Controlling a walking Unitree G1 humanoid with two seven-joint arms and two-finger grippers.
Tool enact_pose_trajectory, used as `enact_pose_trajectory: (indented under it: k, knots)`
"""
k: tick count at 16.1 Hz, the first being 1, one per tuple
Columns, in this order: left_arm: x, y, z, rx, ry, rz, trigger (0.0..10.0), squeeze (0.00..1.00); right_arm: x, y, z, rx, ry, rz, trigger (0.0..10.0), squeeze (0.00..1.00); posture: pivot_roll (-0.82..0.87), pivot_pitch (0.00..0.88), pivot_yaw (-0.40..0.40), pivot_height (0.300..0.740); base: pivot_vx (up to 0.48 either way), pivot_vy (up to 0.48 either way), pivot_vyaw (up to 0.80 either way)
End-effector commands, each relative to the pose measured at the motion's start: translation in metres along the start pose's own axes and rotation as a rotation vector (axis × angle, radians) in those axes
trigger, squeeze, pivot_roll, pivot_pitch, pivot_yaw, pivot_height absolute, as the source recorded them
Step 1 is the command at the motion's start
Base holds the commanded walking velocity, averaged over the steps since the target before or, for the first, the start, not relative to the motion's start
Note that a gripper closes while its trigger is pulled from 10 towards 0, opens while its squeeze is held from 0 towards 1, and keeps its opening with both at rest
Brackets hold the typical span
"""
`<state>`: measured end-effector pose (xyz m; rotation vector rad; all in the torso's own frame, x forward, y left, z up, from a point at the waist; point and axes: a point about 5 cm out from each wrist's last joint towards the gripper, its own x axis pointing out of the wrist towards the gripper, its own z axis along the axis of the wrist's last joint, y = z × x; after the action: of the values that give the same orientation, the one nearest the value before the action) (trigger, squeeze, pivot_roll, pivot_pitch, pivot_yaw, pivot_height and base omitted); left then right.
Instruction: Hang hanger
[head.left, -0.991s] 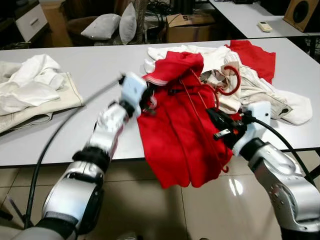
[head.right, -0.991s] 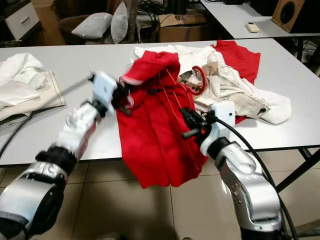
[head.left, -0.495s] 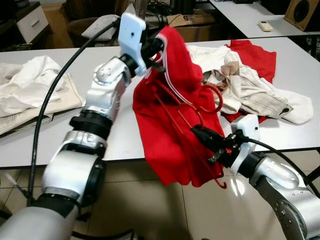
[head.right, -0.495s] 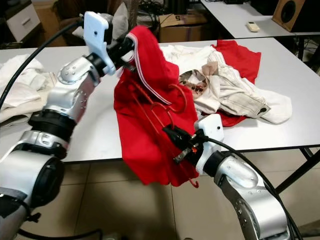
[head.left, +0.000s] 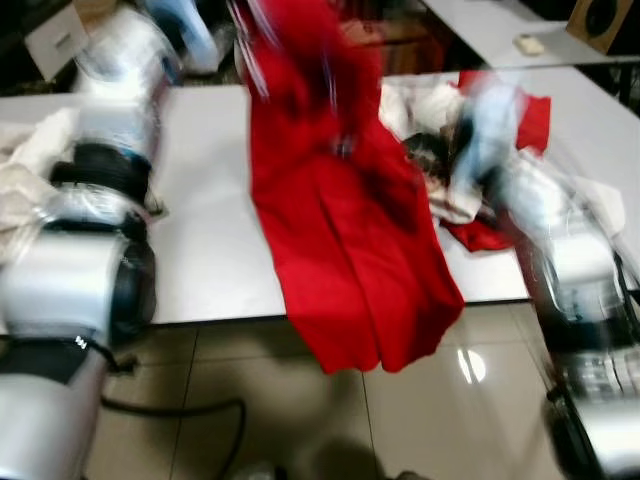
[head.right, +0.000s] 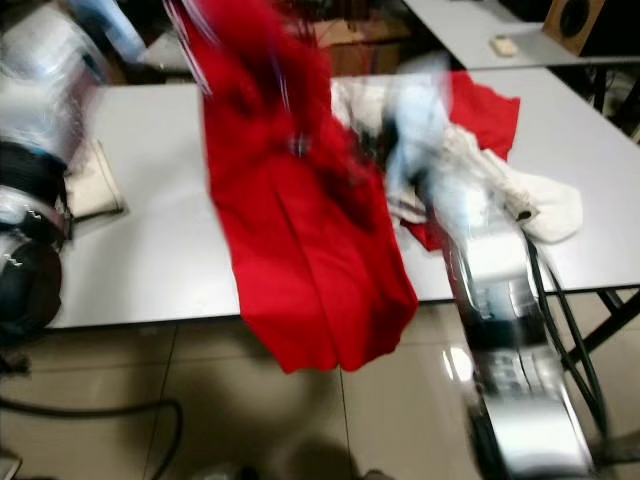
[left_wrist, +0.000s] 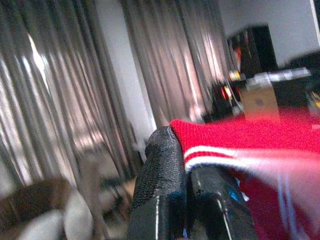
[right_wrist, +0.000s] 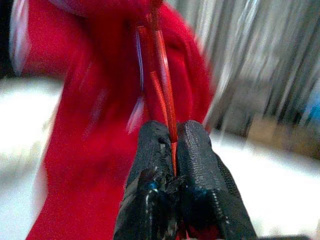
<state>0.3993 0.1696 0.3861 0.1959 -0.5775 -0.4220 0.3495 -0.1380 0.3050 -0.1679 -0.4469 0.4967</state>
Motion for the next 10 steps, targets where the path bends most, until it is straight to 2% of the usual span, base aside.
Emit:
enact_pose_trajectory:
  k: [1,2,3,4,5,6,7,8,10]
  knots:
    - [-0.001,0.017,0.032,0.033,-0.136,0.061,0.0,0.0,-0.002,-0.021,0.046,0.025,-0.263,-0.075,10.0,0.0,0.0,0.0,0.048,0.74,0.0,0.0,0.0]
    - [-0.001,0.018,0.035,0.039,-0.152,0.066,0.0,0.0,-0.002,-0.022,0.048,0.02,-0.281,-0.07,10.0,0.0,0.0,0.0,0.048,0.74,0.0,0.0,0.0]
    - [-0.002,0.019,0.036,0.054,-0.169,0.074,0.0,0.0,-0.008,-0.02,0.034,0.026,-0.241,-0.063,10.0,0.0,0.0,0.0,0.051,0.74,0.0,0.0,0.0]
    - [-0.005,0.014,0.026,0.037,-0.146,0.052,0.0,0.0,-0.018,-0.009,0.002,0.036,-0.119,-0.035,10.0,0.0,0.0,0.0,0.054,0.74,0.0,0.0,0.0]
    - [-0.008,0.007,0.007,0.023,-0.074,0.016,0.0,0.0,-0.029,0.003,-0.022,0.045,-0.009,0.001,10.0,0.0,0.0,0.0,0.057,0.74,0.0,0.0,0.0]
    - [-0.011,-0.002,-0.009,0.005,-0.019,-0.019,0.0,0.0,-0.041,0.012,-0.045,0.074,0.081,0.014,10.0,0.0,0.0,0.0,0.061,0.74,0.0,0.0,0.0]
    - [-0.016,-0.017,-0.027,-0.045,0.026,-0.076,0.0,0.0,-0.054,0.018,-0.061,0.108,0.15,-0.003,10.0,0.0,0.0,0.0,0.062,0.74,0.0,0.0,0.0]
    - [-0.018,-0.024,-0.034,-0.058,0.045,-0.115,0.0,0.0,-0.06,0.02,-0.067,0.117,0.176,-0.015,10.0,0.0,-0.01,0.0,0.065,0.74,0.0,0.0,0.0]
    - [-0.026,-0.053,-0.05,-0.122,0.101,-0.247,0.0,0.0,-0.081,0.035,-0.076,0.231,0.228,-0.011,10.0,0.0,-0.01,0.0,0.07,0.74,0.0,0.0,0.0]
